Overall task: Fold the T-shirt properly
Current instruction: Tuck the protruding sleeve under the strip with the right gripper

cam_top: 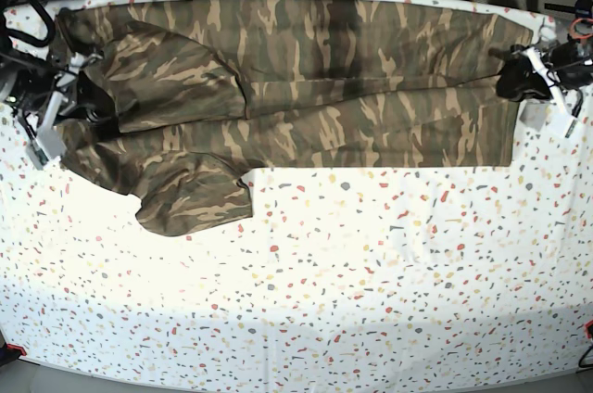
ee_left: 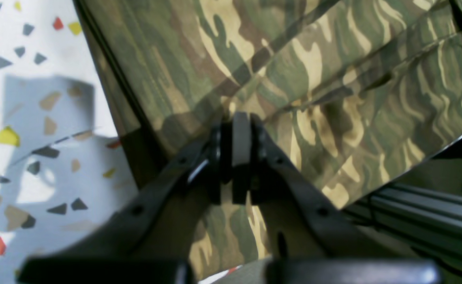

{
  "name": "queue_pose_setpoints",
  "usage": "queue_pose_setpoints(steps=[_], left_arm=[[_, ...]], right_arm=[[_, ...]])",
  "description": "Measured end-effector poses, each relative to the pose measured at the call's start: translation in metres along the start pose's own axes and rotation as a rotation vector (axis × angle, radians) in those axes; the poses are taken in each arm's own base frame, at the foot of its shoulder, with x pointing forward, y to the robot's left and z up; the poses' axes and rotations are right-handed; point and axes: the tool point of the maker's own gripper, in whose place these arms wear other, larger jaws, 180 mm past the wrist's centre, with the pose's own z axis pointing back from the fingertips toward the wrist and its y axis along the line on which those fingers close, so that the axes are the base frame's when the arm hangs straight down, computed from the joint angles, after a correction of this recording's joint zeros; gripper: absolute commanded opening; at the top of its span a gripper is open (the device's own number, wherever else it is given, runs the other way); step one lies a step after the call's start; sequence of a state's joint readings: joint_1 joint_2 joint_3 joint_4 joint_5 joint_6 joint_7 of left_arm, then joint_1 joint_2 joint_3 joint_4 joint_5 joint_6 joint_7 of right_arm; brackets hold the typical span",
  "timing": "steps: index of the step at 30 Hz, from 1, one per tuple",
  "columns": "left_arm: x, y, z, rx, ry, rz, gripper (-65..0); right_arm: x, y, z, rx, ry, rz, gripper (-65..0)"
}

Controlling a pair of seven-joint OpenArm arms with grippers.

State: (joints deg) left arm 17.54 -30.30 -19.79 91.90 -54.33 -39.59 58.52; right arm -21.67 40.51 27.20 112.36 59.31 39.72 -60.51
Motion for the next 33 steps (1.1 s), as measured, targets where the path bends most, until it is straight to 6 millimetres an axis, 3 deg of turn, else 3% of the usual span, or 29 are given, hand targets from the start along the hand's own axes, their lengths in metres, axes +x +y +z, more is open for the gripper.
queue_pose_setpoints(steps=[3, 6, 9, 12, 17, 25, 29, 33], left_arm=[[0.000, -0.001, 0.000, -0.003, -0.002, 0.002, -65.0], [0.002, -0.002, 0.000, -0.010, -0.011, 0.006, -65.0], [0.003, -0.004, 0.000, -0.021, -0.020, 0.015, -65.0], [0.004, -0.005, 0.000, -0.024, -0.024, 0.016, -65.0], [0.005, -0.005, -0.001, -0.028, -0.030, 0.019, -65.0], [0.005, -0.005, -0.001, -0.028, -0.029, 0.019, -65.0], [0.005, -0.006, -0.001, -0.029, -0.029, 0.020, -65.0], [0.005, -0.006, -0.001, -0.028, -0.030, 0.019, -65.0]], right_arm=[[0.002, -0.008, 0.007, -0.038, -0.017, -0.004, -65.0], [0.031, -0.023, 0.005, -0.125, -0.161, 0.009, -64.7], [0.070, -0.040, 0.004, -0.203, -0.369, -0.004, -42.5], [0.091, -0.067, -0.006, -0.267, -0.462, -0.044, -40.0], [0.090, -0.115, -0.056, -0.295, -0.370, -0.155, -40.0], [0.089, -0.142, -0.139, -0.181, -0.112, -0.356, -40.0], [0.074, -0.155, -0.163, -0.177, -0.018, -0.473, -40.0], [0.056, -0.167, -0.170, -0.214, 0.057, -0.525, -40.0]])
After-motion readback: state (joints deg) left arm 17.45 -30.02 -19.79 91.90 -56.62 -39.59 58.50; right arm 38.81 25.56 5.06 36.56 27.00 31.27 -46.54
